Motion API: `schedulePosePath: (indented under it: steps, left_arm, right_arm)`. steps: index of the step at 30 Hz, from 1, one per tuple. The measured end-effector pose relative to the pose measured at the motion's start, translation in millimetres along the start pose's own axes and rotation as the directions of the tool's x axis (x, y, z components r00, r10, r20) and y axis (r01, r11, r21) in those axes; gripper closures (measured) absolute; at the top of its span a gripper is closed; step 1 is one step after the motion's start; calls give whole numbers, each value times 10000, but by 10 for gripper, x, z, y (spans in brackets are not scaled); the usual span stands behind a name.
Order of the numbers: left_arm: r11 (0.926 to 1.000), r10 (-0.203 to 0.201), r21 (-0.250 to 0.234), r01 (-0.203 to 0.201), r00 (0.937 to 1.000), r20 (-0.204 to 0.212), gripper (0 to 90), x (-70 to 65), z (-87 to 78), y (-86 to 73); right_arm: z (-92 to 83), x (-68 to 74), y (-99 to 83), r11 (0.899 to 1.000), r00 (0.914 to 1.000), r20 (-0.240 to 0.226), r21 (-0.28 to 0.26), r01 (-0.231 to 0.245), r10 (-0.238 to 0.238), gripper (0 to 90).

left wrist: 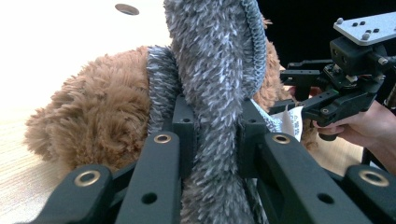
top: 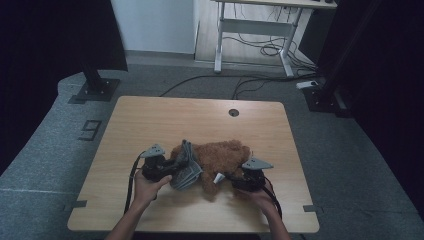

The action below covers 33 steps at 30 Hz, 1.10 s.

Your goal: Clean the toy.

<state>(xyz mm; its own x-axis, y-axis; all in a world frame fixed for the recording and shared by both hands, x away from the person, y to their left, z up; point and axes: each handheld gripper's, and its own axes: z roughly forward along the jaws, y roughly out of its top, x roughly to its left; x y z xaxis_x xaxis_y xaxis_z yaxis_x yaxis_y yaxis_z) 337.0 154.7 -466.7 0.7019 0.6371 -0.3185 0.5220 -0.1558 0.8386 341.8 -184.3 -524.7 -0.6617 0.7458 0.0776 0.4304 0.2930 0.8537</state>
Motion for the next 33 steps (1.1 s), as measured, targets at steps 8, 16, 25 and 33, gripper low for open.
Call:
schedulePosePath:
  steps: [8, 16, 25, 33]
  left_arm:
    - [9960, 871, -181, -870, 9962, 43, 749, -302, 85, 181]
    - [9827, 1583, 846, -1648, 9842, 788, 746, -798, 858, 551]
    - [9842, 1192, 1248, -1259, 9911, 598, 747, -753, 1185, 378]
    - [9961, 767, 472, -743, 9958, -510, 746, -328, 535, 316]
  right_arm:
    - [-24, -26, -99, 9990, 9998, -11, 421, 176, -176, 413]
    - [-21, -43, -105, 9981, 9985, 43, 292, 540, -542, 536]
    - [-31, -73, -151, 9969, 9971, -112, 231, 754, -752, 579]
    - [-40, -97, -175, 9975, 9975, -158, 180, 688, -685, 588]
